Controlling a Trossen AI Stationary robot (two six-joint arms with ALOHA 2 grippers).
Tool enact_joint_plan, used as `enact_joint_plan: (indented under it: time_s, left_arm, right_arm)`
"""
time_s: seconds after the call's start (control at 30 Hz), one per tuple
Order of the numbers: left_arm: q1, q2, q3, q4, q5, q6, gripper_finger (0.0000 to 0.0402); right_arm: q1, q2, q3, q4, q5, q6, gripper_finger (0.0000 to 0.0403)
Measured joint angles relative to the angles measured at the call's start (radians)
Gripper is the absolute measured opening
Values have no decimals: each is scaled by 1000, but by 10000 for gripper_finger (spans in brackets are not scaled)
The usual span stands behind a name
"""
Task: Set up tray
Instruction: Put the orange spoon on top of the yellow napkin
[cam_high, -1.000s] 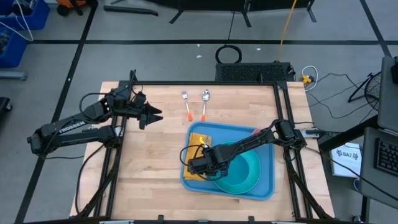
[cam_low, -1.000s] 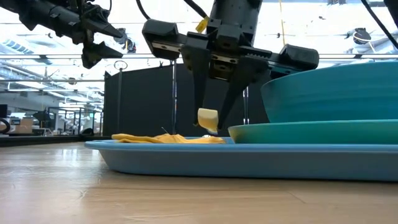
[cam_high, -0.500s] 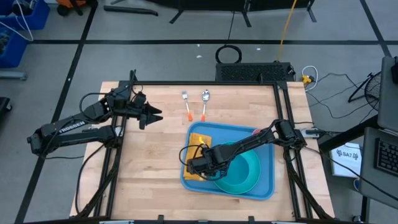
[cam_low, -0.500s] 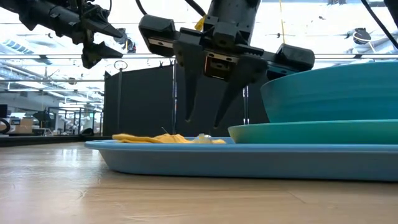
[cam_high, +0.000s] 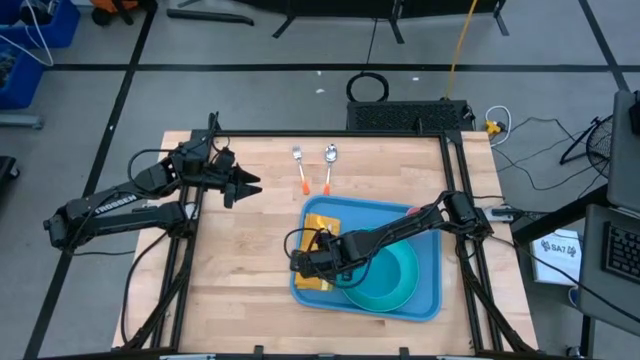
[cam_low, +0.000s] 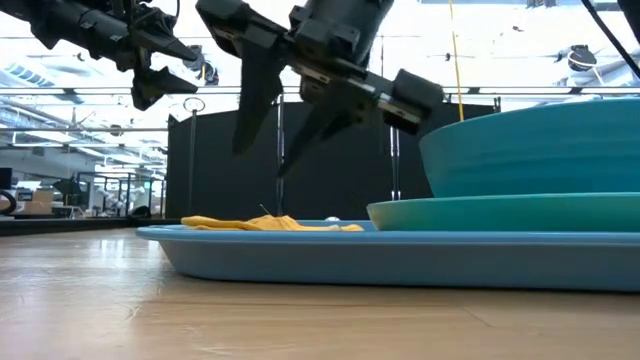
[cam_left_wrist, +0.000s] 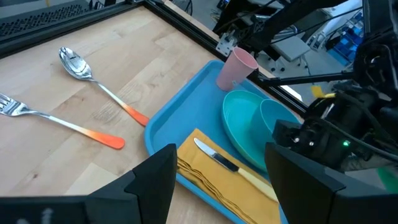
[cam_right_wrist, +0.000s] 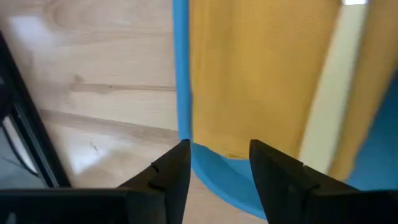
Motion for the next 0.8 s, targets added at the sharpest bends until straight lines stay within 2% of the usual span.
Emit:
enact_joint_plan:
  time_s: [0.23,0.53,0.63,0.8]
  left_arm:
    - [0,0,0,1,-7,-1,246]
    - [0,0,0,20,-56,-19,246]
    - [0,0,0,33,-59,-67,246]
    - [0,4,0,83,-63,-96,246]
  right_arm:
    - [-13,-4,0,53,17,-52,151]
    - [-49,-76,0,71,264,-266,150]
    - [-75,-94,0,75,269,-380,152]
    - [-131,-119,0,72,218,-552,151]
